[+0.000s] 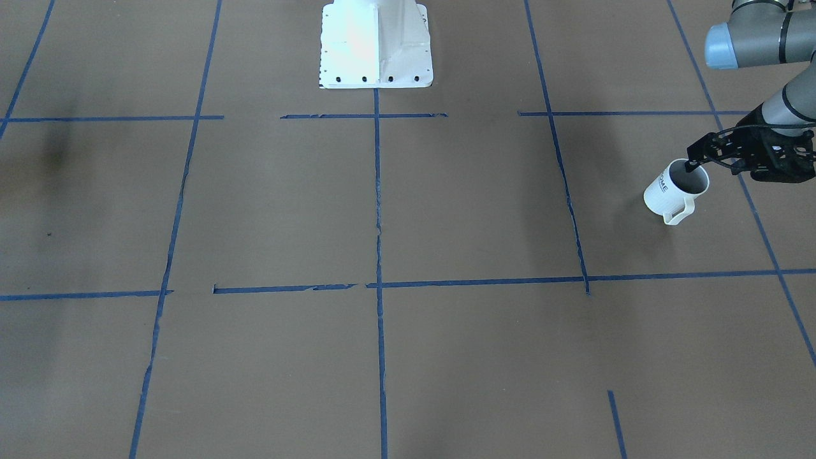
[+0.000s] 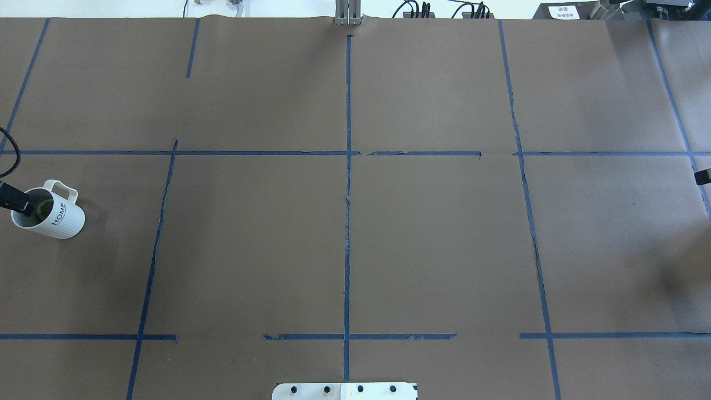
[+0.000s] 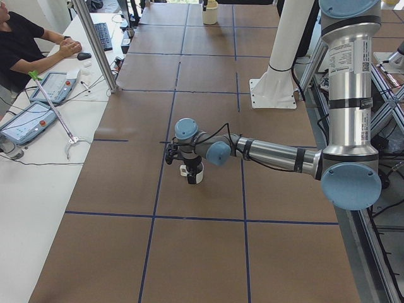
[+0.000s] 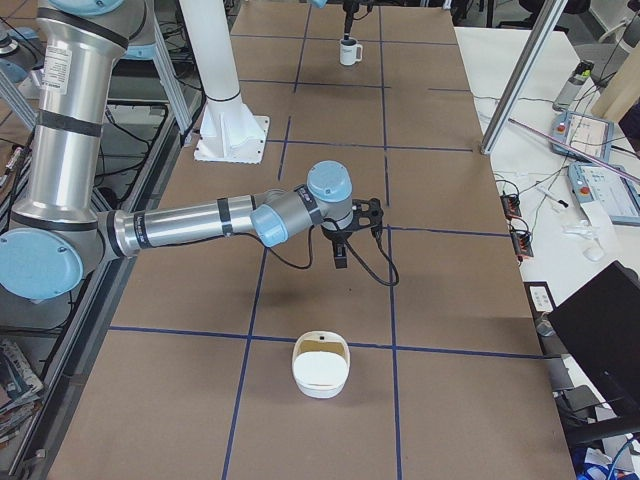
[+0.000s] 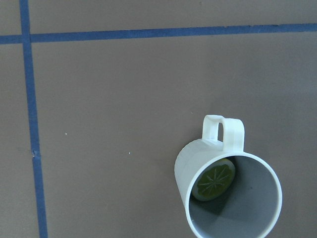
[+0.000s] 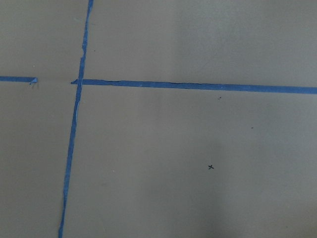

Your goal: Left arm hands cup to right arm to dump lemon

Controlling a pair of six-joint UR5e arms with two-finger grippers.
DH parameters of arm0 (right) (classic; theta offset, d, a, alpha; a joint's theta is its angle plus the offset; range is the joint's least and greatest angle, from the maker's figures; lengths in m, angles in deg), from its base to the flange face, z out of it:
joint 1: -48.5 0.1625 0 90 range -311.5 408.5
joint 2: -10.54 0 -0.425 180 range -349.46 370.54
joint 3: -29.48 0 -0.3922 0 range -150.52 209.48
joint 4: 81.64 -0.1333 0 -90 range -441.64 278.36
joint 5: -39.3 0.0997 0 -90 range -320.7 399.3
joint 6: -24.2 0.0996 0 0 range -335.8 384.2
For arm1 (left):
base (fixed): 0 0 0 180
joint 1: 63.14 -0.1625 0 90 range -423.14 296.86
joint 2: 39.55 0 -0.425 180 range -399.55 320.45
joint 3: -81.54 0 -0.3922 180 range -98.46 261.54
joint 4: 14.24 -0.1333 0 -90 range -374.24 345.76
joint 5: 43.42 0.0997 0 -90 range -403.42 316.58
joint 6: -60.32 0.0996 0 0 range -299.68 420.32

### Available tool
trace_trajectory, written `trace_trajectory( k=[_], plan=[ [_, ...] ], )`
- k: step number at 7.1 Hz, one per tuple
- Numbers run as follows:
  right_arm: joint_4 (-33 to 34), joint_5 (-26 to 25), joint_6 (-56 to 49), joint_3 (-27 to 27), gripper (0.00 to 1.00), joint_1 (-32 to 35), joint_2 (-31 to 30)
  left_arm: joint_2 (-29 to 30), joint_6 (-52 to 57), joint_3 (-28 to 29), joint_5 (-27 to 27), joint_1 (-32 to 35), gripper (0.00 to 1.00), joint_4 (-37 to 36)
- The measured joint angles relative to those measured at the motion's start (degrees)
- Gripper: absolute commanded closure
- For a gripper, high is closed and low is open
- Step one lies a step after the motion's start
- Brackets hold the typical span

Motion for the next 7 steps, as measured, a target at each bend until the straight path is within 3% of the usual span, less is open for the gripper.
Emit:
trace_trajectory(
  k=[1, 2, 3, 4, 5, 7],
  plan=[
    [-0.11, -0.81, 1.97, -0.03, 0.0, -1.76, 1.11, 0.99, -0.05, 1.32, 0.14, -0.87, 0.35, 0.03],
    [-0.15, -1.32, 4.29, -0.04, 0.0, -3.34, 2.68, 1.61, -0.09, 2.14, 0.19, -1.22, 0.73, 0.04],
    [-0.16, -1.7, 7.38, -0.05, 0.0, -5.43, 4.6, 1.88, -0.1, 2.68, 0.2, -1.41, 0.94, 0.05],
    [-0.37, -2.44, 9.75, -0.08, 0.0, -7.71, 6.28, 2.08, -0.1, 3.15, 0.21, -1.58, 1.0, 0.05],
    [-1.56, -4.78, 12.46, -0.11, 0.0, -11.08, 7.99, 2.86, -0.85, 3.48, 0.19, -1.77, 1.0, 0.02],
    [-7.34, -16.65, 25.03, -0.25, 0.0, -21.78, 13.07, 7.41, -7.7, 2.95, 0.32, -1.96, 1.0, -0.45]
  ],
)
